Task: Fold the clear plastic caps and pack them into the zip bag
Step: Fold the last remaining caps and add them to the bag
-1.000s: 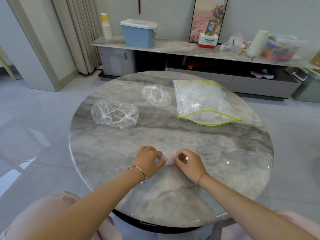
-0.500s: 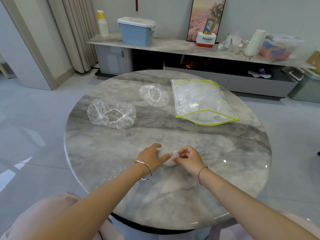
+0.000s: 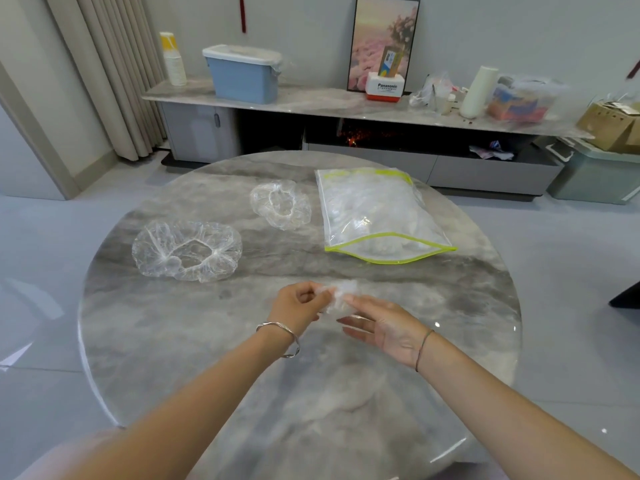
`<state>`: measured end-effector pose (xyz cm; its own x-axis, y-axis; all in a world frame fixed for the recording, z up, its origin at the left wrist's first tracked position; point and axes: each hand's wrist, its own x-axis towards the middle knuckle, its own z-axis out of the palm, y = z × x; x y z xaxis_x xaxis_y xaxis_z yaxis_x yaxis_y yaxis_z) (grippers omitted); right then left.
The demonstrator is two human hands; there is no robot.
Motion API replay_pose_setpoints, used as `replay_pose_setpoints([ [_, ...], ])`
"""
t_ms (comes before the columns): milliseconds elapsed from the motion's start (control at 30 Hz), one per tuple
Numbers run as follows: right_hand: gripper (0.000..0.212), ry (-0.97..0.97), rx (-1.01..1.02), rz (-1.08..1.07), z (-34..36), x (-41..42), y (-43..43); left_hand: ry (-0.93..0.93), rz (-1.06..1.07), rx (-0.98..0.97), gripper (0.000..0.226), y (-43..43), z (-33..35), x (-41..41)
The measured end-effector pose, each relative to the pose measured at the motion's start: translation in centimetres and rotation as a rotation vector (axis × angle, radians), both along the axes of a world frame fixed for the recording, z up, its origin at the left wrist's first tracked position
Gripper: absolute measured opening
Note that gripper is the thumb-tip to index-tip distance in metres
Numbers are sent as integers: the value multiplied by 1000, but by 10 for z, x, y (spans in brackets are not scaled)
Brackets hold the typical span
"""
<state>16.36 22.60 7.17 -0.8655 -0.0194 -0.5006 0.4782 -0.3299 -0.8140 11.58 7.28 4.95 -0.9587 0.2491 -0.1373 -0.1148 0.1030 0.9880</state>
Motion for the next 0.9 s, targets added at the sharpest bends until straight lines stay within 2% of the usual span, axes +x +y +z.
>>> replay_pose_setpoints([
  [67,5,31,72,-48,2,-5,11,62,-2,-25,16,13,0,-8],
  [167,6,58,125,-119,6,-16,27,105,-8,-7,18,34,-2,-23],
  [233,9,109,198,-204,3,-26,41,147,-37,-9,9,53,-3,-35],
  [267,13,185,323,-262,0,-30,51,199,-33,-44,9,62,-5,-42],
  [300,17,309,548,-303,-6,-35,64,275,-16,-115,20,69,-9,-50],
  [400,11,842,1471,-185,-27,-50,111,652,-48,-393,50,82,-14,-76],
  [433,14,1013,1665,-113,-33,-59,130,755,-97,-487,55,90,-16,-89],
  [500,21,1230,1863,71,-43,-71,151,886,-213,-689,64,100,-19,-110],
  [567,19,1290,1916,205,-50,-86,163,933,-295,-857,72,111,-24,-129],
  [633,25,1303,1889,212,-58,-101,167,952,-325,-966,75,122,-30,-146],
  [700,19,1318,1886,199,-64,-115,167,978,-336,-972,64,130,-35,-162],
  [733,26,1300,1894,192,-67,-122,168,1019,-346,-941,54,132,-36,-167],
  [767,32,1254,1900,208,-74,-129,171,1060,-346,-917,46,135,-38,-172],
  [800,29,1171,1902,218,-79,-132,172,1094,-351,-909,44,135,-42,-176],
  [833,25,1085,1894,222,-84,-135,174,1138,-332,-913,44,135,-47,-180],
  [900,32,885,1842,231,-91,-132,173,1179,-322,-926,45,134,-50,-181],
])
